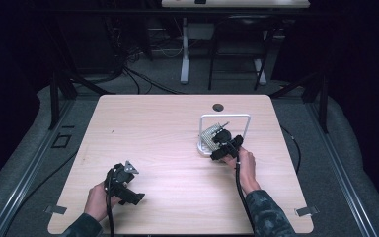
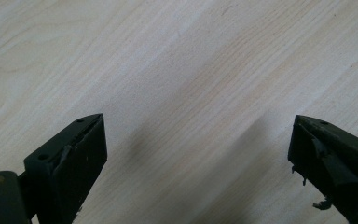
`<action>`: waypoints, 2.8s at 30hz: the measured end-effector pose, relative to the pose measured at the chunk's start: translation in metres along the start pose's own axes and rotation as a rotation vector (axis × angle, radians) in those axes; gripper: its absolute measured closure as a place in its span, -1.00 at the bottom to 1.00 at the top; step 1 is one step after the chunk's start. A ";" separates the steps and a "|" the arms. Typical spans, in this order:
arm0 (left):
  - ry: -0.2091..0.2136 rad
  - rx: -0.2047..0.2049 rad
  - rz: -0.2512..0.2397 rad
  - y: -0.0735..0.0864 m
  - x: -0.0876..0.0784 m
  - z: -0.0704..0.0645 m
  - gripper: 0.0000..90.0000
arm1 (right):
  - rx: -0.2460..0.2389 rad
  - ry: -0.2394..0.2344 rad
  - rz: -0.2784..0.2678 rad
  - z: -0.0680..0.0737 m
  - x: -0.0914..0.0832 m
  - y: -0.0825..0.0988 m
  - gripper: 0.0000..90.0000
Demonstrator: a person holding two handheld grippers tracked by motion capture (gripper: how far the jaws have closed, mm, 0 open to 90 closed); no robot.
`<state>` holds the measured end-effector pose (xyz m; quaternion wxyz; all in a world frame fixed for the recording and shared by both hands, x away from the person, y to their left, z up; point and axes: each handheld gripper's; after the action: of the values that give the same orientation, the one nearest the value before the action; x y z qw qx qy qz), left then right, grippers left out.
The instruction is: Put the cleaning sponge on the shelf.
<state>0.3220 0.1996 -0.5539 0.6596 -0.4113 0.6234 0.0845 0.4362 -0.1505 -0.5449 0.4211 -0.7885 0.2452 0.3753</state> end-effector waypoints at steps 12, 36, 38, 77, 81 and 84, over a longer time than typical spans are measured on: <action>-0.003 -0.001 0.000 0.000 0.000 0.000 -0.90 | -0.007 -0.008 -0.019 0.003 -0.004 -0.001 -0.74; -0.004 -0.002 -0.004 0.000 0.000 0.000 -0.90 | 0.022 -0.083 -0.074 -0.004 -0.022 0.003 -0.93; -0.004 -0.003 -0.004 0.000 0.000 0.000 -0.90 | 0.023 -0.090 -0.073 -0.004 -0.024 0.003 -0.93; -0.003 0.000 0.001 -0.001 0.001 -0.003 -0.90 | 0.072 -0.166 -0.154 -0.045 -0.114 0.065 -0.85; -0.001 -0.003 0.002 0.000 0.001 -0.003 -0.90 | 0.083 -0.162 -0.153 -0.050 -0.121 0.080 -0.86; -0.001 -0.002 0.001 0.000 0.001 -0.004 -0.90 | 0.090 -0.156 -0.154 -0.054 -0.126 0.092 -0.86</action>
<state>0.3195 0.1966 -0.5542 0.6596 -0.4117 0.6230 0.0855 0.3170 -0.2352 -0.4691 0.5016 -0.7536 0.1669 0.3906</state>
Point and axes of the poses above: each handheld gripper's, and its own axes: x roughly forward along the jaws, y roughly out of its underside, z roughly to its left, and after that the axes turned 10 degrees about y, right-handed
